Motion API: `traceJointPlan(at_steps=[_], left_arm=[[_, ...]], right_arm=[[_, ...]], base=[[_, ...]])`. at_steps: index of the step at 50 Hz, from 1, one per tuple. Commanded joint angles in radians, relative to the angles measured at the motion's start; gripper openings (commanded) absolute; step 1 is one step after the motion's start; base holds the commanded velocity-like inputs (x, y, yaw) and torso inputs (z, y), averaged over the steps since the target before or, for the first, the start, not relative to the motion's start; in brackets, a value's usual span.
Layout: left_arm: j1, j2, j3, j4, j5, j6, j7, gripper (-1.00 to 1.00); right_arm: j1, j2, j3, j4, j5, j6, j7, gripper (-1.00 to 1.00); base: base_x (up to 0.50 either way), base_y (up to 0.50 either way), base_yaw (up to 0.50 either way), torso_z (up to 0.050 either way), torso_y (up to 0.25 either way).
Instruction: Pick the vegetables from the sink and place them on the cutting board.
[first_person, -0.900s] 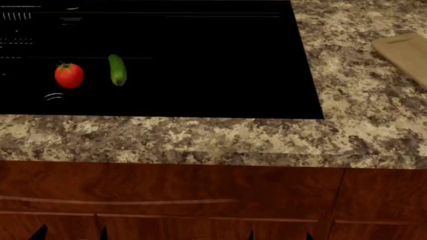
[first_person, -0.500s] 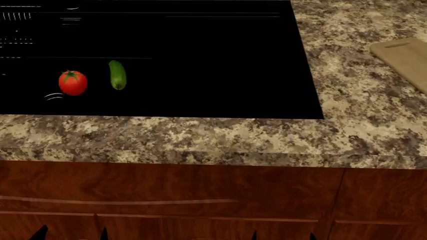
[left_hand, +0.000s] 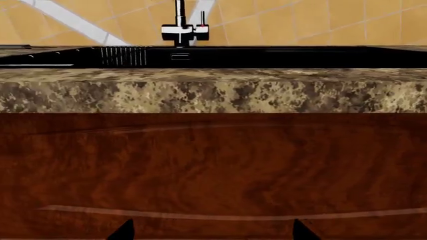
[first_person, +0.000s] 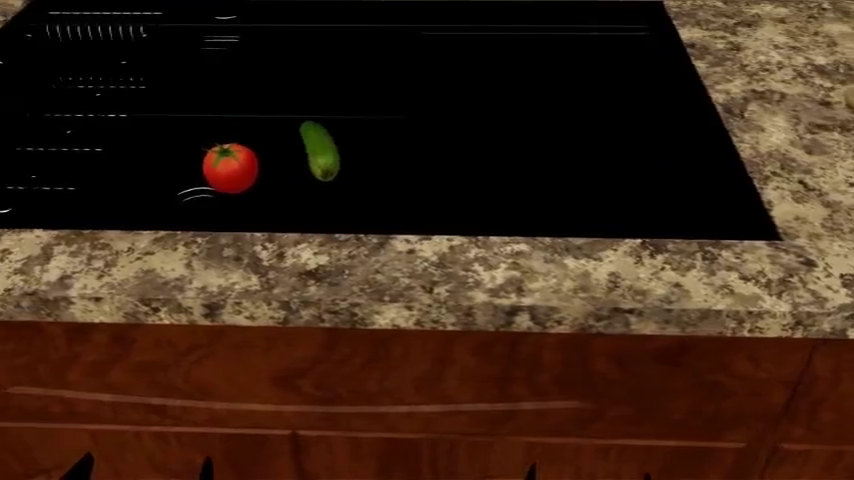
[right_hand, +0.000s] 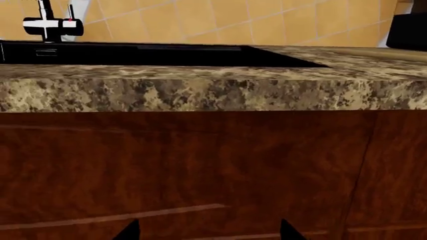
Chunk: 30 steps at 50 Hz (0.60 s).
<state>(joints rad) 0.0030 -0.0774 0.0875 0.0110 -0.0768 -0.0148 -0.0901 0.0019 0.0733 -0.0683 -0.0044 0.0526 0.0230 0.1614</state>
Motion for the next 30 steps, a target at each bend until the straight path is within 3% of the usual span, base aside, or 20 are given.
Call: traceJointPlan(at_steps=[1, 24, 25, 26, 28, 30], left_arm=[[0.001, -0.014, 0.017, 0.005, -0.008, -0.001, -0.019, 1.0], [0.002, -0.035, 0.049, -0.002, -0.022, 0.033, -0.049, 1.0], [0.006, -0.036, 0.055, -0.005, -0.013, 0.054, -0.051, 1.0], [0.008, -0.042, 0.061, -0.003, -0.013, 0.073, -0.041, 1.0], [0.013, -0.046, 0.055, 0.009, -0.031, 0.119, -0.032, 1.0], [-0.012, -0.057, 0.043, 0.093, -0.116, -0.003, -0.008, 1.0]], right_arm=[[0.004, 0.013, -0.016, 0.006, 0.009, 0.0, 0.022, 1.0], [0.005, 0.034, -0.037, 0.01, 0.058, -0.009, 0.039, 1.0], [0.002, 0.027, -0.022, -0.002, 0.033, 0.007, 0.089, 1.0], [0.023, 0.038, -0.047, -0.048, -0.032, 0.157, 0.127, 1.0], [0.017, 0.053, -0.052, -0.153, -0.025, 0.282, 0.115, 1.0], [0.0, 0.089, -0.051, -0.307, 0.022, 0.361, 0.06, 1.0]], base=[[0.0, 0.5, 0.0, 0.0, 0.0], [0.0, 0.5, 0.0, 0.0, 0.0], [0.0, 0.0, 0.0, 0.0, 0.0], [0.0, 0.0, 0.0, 0.0, 0.0], [0.0, 0.0, 0.0, 0.0, 0.0], [0.0, 0.0, 0.0, 0.0, 0.0]])
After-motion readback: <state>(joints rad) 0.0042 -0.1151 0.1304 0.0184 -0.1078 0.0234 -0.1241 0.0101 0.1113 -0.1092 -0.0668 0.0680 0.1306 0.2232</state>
